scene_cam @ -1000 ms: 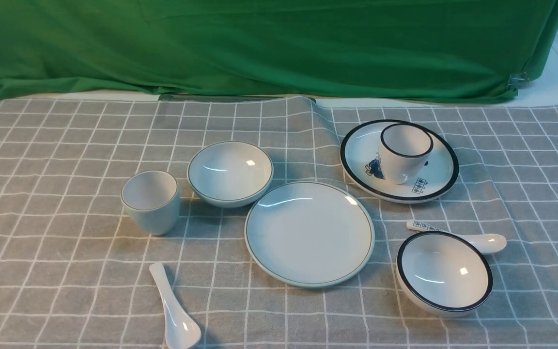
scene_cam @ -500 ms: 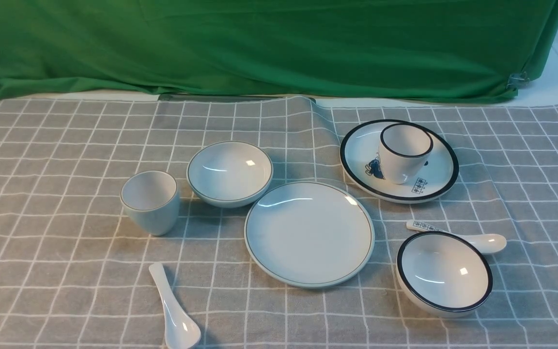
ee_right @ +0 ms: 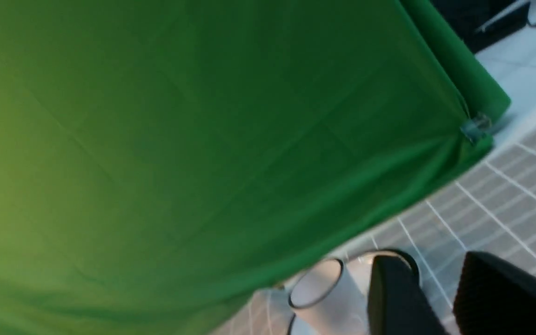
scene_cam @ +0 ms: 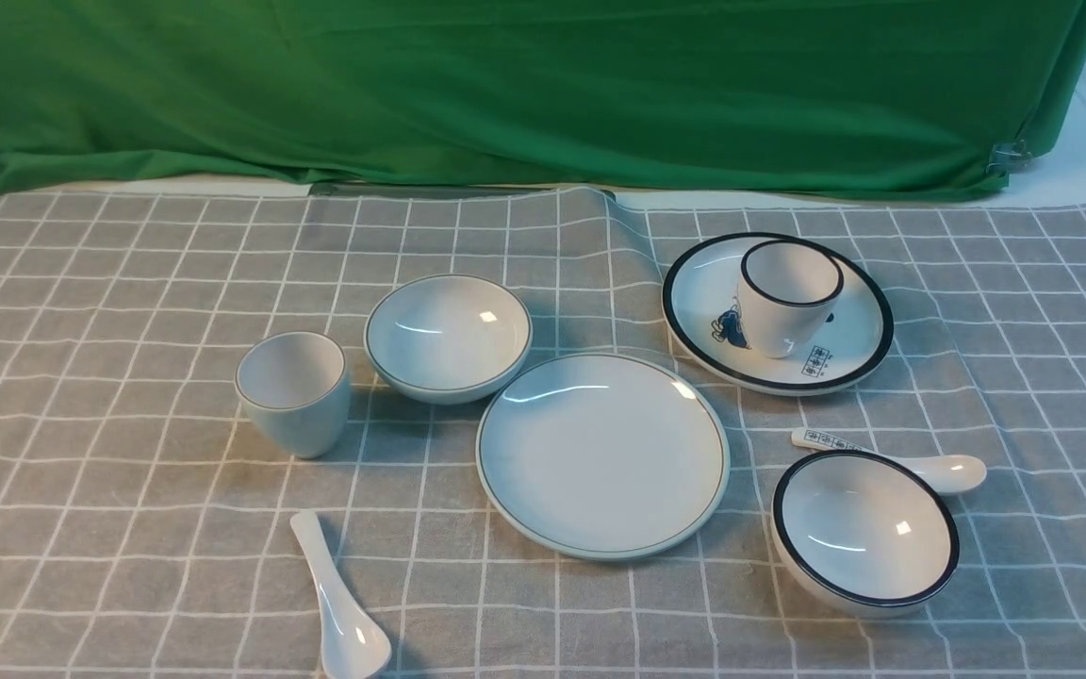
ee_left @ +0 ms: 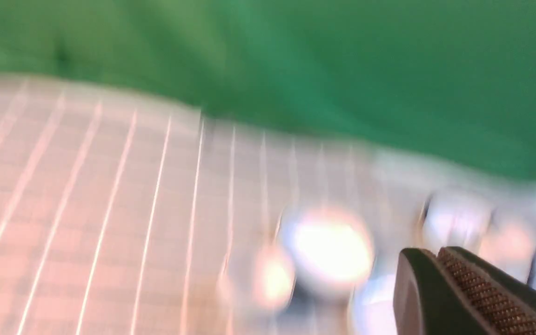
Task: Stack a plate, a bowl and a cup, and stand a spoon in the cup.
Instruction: Use the left arm to grab a blue rice bowl, then use the left arm to put the blue rice bowl into the blue large plate in the middle
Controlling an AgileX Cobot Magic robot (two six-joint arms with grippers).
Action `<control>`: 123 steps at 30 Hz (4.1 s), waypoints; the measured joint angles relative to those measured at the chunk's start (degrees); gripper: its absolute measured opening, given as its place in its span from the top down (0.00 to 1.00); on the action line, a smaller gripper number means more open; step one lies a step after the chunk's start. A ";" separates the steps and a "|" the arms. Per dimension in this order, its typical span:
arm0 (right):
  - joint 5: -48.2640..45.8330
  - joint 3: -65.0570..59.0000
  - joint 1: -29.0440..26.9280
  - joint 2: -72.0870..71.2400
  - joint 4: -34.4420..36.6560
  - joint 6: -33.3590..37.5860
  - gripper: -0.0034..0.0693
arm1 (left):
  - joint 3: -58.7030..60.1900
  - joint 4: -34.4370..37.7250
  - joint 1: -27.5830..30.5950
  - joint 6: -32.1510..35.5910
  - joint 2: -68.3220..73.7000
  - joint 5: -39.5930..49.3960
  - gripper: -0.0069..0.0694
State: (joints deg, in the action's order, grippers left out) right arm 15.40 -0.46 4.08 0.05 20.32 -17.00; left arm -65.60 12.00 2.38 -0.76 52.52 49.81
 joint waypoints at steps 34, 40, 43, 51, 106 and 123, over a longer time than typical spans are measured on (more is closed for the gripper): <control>-65.93 34.92 12.80 34.20 -2.75 22.65 0.93 | -56.26 -4.47 -14.01 6.96 70.66 18.05 0.86; -65.29 34.96 13.15 36.17 -2.75 23.82 0.93 | -56.38 -6.13 -14.01 8.75 75.71 16.11 0.69; -64.34 34.96 13.21 36.22 -2.75 23.95 0.93 | -56.38 -6.27 -14.01 9.46 78.60 14.68 0.42; -63.16 34.98 13.21 36.22 -2.75 23.95 0.93 | -56.38 -6.57 -14.01 10.03 82.29 12.30 0.10; -57.98 34.98 13.21 36.22 -2.75 28.18 0.93 | -23.19 9.46 -28.05 9.29 60.50 -9.13 0.86; -57.80 34.98 13.21 36.22 -2.75 28.70 0.93 | -23.15 6.67 -28.05 7.80 65.58 -9.08 0.84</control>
State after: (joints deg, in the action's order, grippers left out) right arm -42.40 34.52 17.29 36.26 17.56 11.71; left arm -88.74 18.67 -25.67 7.04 118.10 40.73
